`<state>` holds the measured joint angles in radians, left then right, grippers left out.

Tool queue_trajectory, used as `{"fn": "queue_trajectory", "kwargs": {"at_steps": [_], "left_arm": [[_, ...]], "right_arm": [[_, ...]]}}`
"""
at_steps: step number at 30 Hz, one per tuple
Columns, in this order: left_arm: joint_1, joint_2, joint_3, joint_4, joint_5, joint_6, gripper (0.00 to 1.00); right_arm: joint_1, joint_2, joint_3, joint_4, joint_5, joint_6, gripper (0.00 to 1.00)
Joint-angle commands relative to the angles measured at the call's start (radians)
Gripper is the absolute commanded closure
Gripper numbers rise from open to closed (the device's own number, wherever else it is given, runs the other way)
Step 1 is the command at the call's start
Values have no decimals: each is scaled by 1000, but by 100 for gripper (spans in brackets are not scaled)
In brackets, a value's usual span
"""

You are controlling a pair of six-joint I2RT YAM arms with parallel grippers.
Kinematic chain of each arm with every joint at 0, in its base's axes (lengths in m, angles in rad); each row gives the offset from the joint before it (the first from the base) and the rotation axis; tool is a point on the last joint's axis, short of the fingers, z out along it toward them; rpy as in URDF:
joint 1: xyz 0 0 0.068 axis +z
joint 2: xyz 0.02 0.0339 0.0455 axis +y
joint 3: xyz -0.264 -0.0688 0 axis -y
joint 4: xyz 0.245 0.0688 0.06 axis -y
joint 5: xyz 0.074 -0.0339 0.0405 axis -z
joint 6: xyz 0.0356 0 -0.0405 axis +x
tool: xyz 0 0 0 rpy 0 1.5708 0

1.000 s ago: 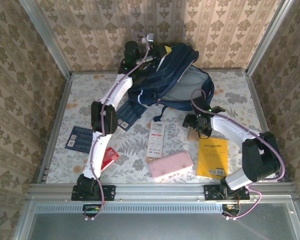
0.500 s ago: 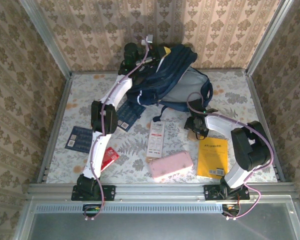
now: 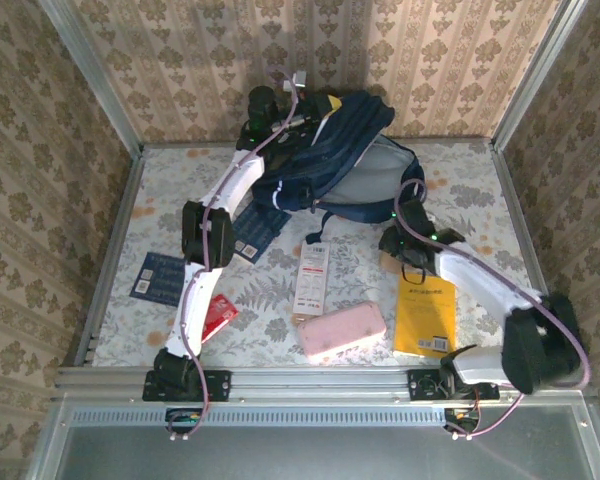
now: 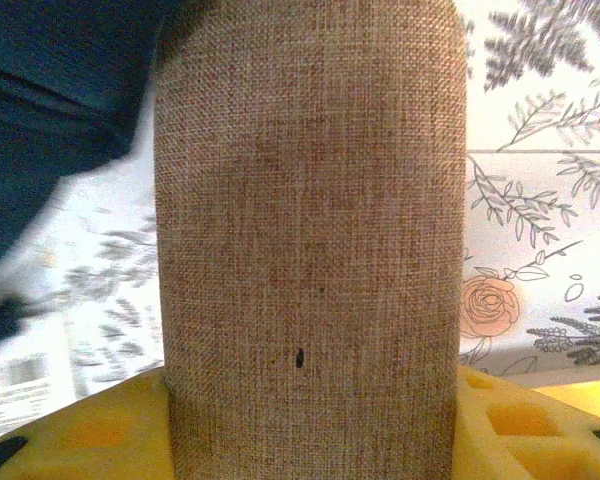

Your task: Pack the student bag

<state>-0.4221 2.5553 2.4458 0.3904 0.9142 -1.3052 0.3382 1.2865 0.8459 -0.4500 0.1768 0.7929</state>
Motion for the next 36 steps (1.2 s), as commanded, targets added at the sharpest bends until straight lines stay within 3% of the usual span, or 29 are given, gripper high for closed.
{"fn": "queue_trajectory", "kwargs": {"at_steps": [1,10,13,17,25,28,32,36], "left_arm": [[29,-92,-3,59,-7,43,100],[16,-120,-25,-8,8,63,100],[11,-132,-41,-5,3,59,100],[-3,-137,-41,1,12,38,100],[-19,-160,-53,9,27,31,100],[-17,-182,-77,11,27,30,100],[-18,-193,-60,12,33,27,100],[-10,-201,-43,10,31,21,100]], "right_arm": [[-2,-144,-48,-46,33,55,54],[38,-483,-67,-44,78,-49,56],[38,-501,-48,15,50,-72,57],[36,-386,12,118,-25,-81,57],[6,1,179,426,-195,101,61],[3,120,278,471,-194,134,61],[-16,217,325,477,-82,280,57],[-38,348,362,636,-131,378,56]]}}
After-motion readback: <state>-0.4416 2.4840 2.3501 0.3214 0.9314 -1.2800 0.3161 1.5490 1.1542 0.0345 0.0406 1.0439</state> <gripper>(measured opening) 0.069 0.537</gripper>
